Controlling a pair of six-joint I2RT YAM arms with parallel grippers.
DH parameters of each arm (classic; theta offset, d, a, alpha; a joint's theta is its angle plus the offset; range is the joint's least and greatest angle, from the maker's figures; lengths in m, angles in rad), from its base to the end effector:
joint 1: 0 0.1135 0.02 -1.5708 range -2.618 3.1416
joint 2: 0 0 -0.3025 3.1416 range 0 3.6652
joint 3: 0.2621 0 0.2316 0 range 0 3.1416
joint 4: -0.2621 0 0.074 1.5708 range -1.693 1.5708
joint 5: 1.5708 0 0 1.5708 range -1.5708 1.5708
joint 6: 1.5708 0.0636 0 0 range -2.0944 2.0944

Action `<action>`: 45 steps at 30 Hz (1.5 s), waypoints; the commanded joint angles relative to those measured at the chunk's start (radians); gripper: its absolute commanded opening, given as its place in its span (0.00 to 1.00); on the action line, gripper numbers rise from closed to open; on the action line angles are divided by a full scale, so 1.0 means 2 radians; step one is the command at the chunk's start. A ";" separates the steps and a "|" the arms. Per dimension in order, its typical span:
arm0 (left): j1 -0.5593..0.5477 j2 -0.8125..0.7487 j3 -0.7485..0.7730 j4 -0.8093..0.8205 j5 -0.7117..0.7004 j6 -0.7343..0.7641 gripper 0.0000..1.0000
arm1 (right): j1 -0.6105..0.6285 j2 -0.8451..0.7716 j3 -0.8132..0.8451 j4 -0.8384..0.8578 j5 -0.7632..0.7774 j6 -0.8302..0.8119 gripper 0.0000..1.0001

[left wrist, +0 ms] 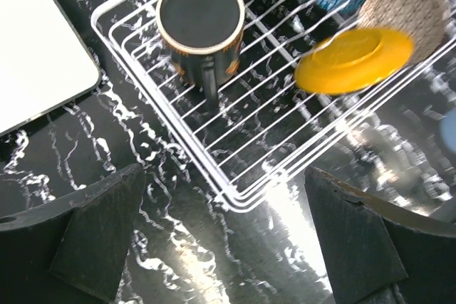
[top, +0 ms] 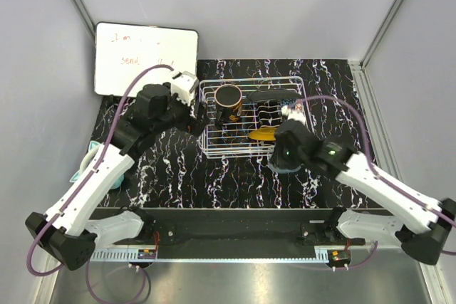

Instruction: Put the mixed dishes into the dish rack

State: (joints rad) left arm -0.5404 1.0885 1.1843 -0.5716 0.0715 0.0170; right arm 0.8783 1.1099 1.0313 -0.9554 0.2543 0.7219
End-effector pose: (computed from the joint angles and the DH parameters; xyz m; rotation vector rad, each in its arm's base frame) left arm 0.1853 -0.1165 0.3997 0.6124 1.9762 -0.3977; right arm 0.1288 0.1302 0.3102 -0.1109 2.5754 0.2789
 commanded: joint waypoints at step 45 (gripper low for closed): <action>0.110 0.146 0.143 0.343 0.599 -0.590 0.99 | -0.028 0.011 -0.001 0.807 -0.329 -0.178 0.00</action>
State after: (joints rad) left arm -0.3172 1.4258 1.4929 0.0399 1.2205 -1.1187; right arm 0.8467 1.1442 0.9890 0.5465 -0.3668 0.3634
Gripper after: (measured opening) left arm 0.987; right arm 0.124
